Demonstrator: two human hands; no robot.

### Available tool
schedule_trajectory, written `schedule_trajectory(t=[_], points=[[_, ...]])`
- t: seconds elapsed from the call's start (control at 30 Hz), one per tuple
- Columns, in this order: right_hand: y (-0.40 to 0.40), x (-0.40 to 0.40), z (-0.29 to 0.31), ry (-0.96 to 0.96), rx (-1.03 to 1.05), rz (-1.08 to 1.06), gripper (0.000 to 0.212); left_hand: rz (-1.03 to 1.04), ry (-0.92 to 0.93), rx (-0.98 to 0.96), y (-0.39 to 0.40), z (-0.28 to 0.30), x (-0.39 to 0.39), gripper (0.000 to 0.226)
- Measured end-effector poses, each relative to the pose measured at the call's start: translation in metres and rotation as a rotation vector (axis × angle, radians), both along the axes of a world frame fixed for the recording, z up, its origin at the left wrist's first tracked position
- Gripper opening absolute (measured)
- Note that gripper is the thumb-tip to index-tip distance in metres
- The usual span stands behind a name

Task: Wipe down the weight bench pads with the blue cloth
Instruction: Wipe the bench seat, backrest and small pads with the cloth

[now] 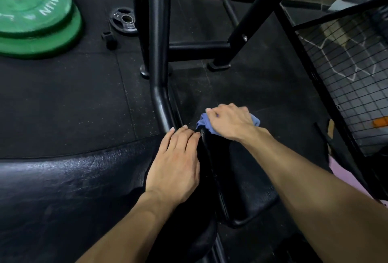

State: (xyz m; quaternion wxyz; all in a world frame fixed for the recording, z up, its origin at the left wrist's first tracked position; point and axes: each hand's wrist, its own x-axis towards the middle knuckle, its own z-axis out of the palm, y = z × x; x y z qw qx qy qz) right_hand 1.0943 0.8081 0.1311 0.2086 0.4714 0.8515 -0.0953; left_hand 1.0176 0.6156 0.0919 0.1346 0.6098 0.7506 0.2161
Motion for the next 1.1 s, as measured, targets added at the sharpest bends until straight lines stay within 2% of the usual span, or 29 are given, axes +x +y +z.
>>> schedule_trajectory(t=[0.27,0.47,0.6,0.67,0.77,0.87,0.97,1.03,1.1], points=[[-0.050,0.000,0.003,0.102,-0.007,0.162,0.039,0.099,-0.186,0.142,-0.004,-0.001,-0.002,0.061],[-0.081,0.005,0.005,0.140,0.079,0.258,0.024,0.163,-0.377,0.099,-0.016,0.014,-0.019,0.060],[-0.087,-0.003,0.004,0.259,0.094,0.065,0.017,0.185,-0.257,0.090,-0.066,0.021,-0.051,0.049],[-0.092,-0.009,0.008,0.357,0.083,-0.039,0.023,0.203,-0.164,0.041,-0.101,0.023,-0.066,0.046],[-0.132,-0.006,0.020,0.408,0.175,-0.047,0.017,0.223,-0.029,-0.099,-0.149,0.031,-0.079,0.050],[-0.194,-0.004,0.029,0.560,0.166,-0.080,0.033,0.230,0.085,-0.246,-0.184,0.030,-0.080,0.063],[-0.235,-0.005,0.005,0.486,0.062,-0.049,0.050,0.208,0.134,-0.313,-0.199,0.023,-0.079,0.070],[-0.244,-0.008,-0.011,0.396,0.089,-0.052,0.061,0.169,0.168,-0.333,-0.201,0.021,-0.079,0.072],[-0.242,-0.019,-0.017,0.347,0.155,-0.140,0.064,0.145,0.175,-0.355,-0.201,0.022,-0.080,0.074]])
